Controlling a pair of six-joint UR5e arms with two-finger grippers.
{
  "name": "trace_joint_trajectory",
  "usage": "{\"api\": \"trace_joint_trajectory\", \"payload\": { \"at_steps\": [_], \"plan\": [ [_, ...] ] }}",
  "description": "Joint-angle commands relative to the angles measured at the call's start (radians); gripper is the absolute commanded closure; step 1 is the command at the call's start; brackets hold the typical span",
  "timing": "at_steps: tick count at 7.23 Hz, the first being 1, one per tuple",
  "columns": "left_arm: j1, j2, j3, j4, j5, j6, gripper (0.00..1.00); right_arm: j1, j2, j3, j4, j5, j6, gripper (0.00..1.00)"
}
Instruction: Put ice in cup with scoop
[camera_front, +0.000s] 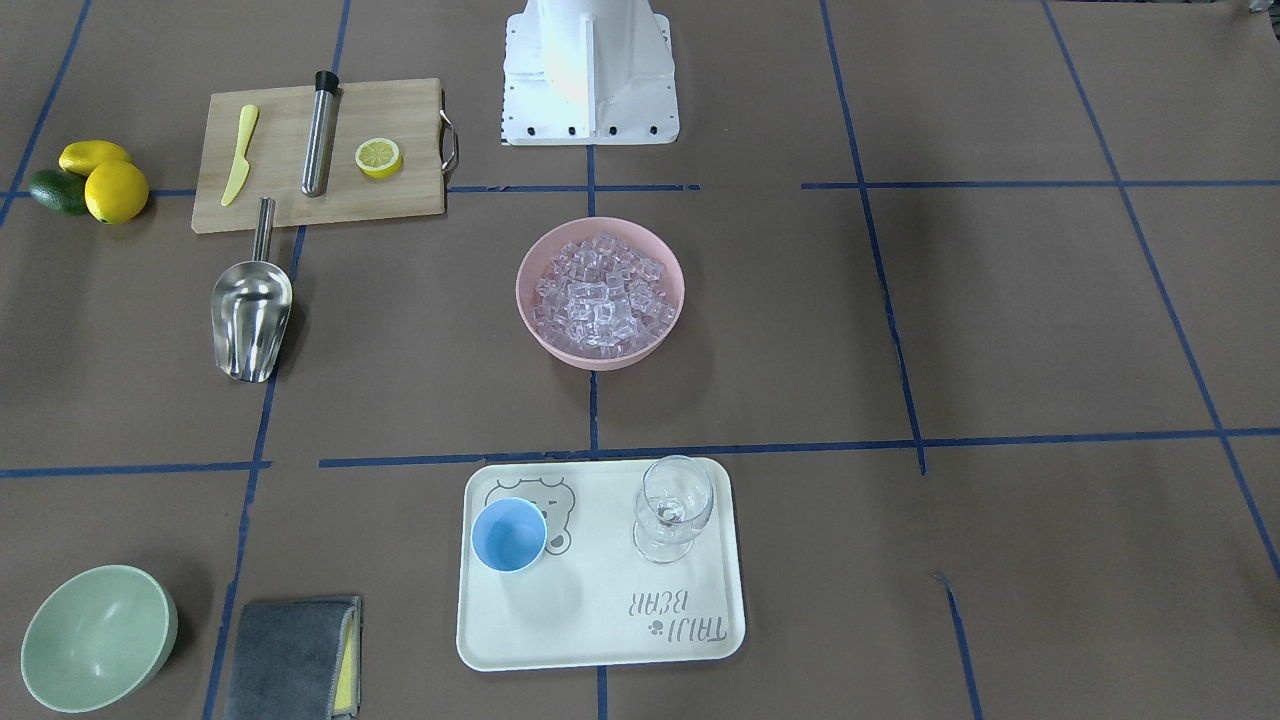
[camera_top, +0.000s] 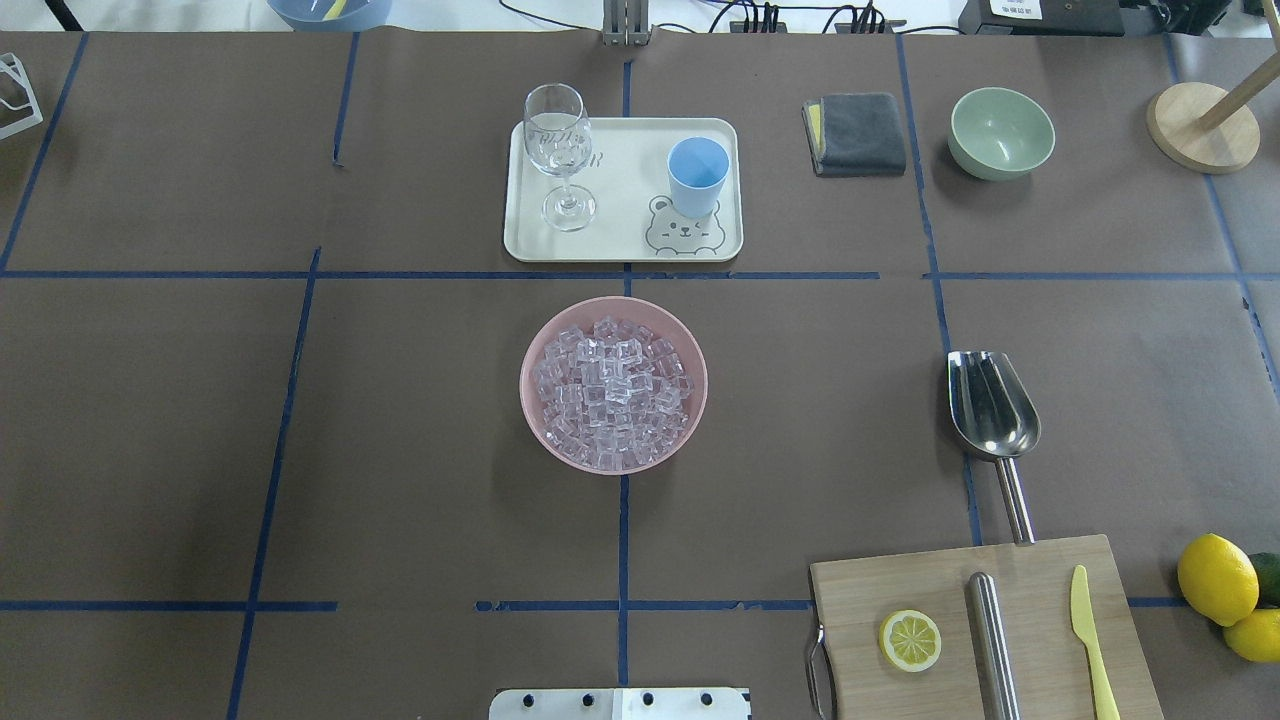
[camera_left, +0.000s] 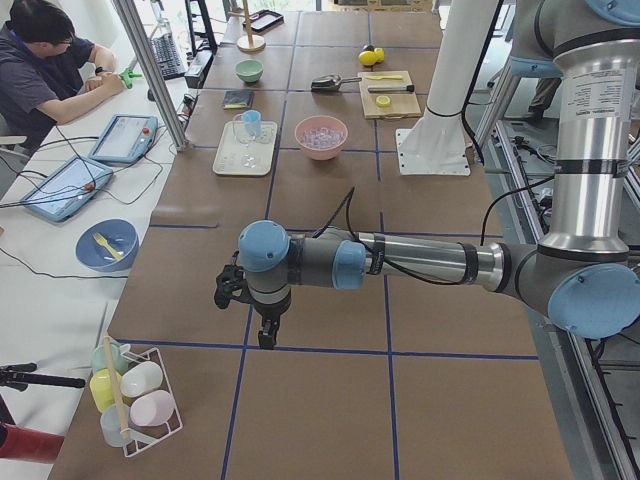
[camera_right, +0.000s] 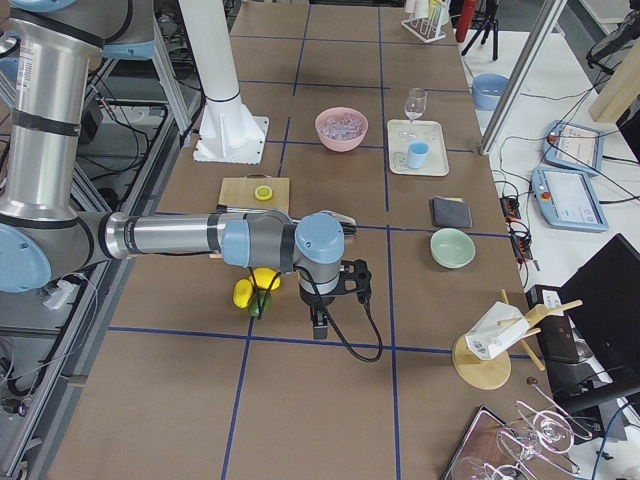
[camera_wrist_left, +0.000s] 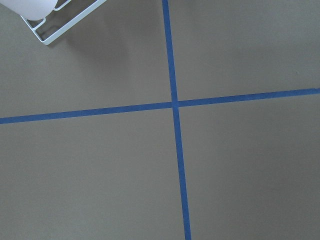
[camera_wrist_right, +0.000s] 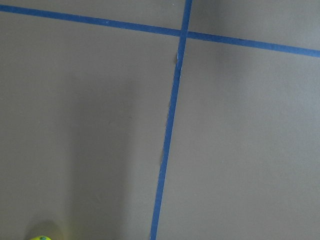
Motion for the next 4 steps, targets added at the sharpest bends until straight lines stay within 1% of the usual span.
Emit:
{"api": "trace_joint_trajectory", "payload": {
  "at_steps": [1, 4],
  "plan": [
    [0.0, -0.007, -0.011, 0.005, 0.0, -0.001, 0.0, 0.0, -0.001, 0.0, 0.0, 0.0, 0.0, 0.0],
    [0.0, -0.004, -0.028, 0.005, 0.002, -0.001, 0.0, 0.0, 0.004, 0.02, 0.002, 0.002, 0.0, 0.0]
  ]
}}
